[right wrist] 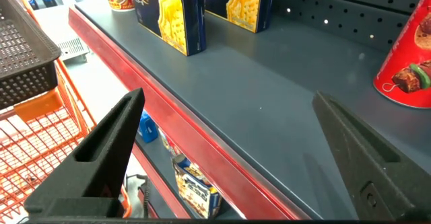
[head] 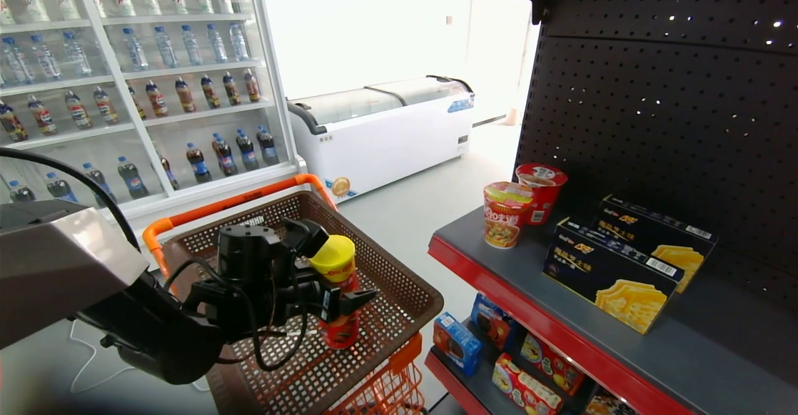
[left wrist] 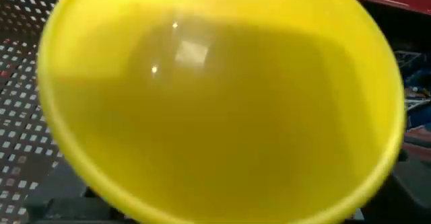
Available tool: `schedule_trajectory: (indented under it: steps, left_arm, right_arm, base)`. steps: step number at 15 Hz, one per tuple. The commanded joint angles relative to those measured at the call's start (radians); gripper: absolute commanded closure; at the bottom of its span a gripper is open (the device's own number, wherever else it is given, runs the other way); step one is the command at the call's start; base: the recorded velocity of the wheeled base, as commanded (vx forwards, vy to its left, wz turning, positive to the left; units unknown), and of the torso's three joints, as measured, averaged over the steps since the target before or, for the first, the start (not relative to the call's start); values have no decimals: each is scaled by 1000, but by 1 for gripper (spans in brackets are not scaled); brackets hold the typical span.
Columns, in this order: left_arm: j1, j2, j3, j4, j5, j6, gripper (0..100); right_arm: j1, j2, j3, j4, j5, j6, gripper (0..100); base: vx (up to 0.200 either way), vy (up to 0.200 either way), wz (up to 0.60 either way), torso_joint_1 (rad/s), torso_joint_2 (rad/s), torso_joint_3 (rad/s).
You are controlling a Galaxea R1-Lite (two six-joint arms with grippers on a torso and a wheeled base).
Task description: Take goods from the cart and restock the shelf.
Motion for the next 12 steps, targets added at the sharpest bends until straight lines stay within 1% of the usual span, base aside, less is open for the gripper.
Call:
schedule_trajectory:
  steps: [1,2,3,5,6,8,11,12]
  left_arm:
    - [-11,41,-11,-16,0,0,0]
    - [-12,43,-20,-20,1,0,0]
    - [-12,44,-33,-22,20,2,0]
    - [-15,53,-26,-37,44,0,0]
    - [-15,53,-26,-37,44,0,0]
    - [-14,55,4,-92,75,0,0]
    - [-6,57,41,-143,80,0,0]
    - [-4,58,46,-145,80,0,0]
  right_arm:
    - [0,1,0,0,0,0,0]
    - [0,1,0,0,0,0,0]
    - [0,1,0,0,0,0,0]
    - [0,1,0,0,0,-1,0]
    - [0,1,0,0,0,-1,0]
    - [0,1,0,0,0,0,0]
    - [0,1,0,0,0,-1,0]
    - [0,1,0,0,0,0,0]
  base:
    - [0,0,0,0,0,0]
    - [0,0,0,0,0,0]
    - [0,0,0,0,0,0]
    - [0,0,0,0,0,0]
    - [0,0,0,0,0,0]
    - [0,0,0,0,0,0]
    - [0,0,0,0,0,0]
    - [0,0,0,0,0,0]
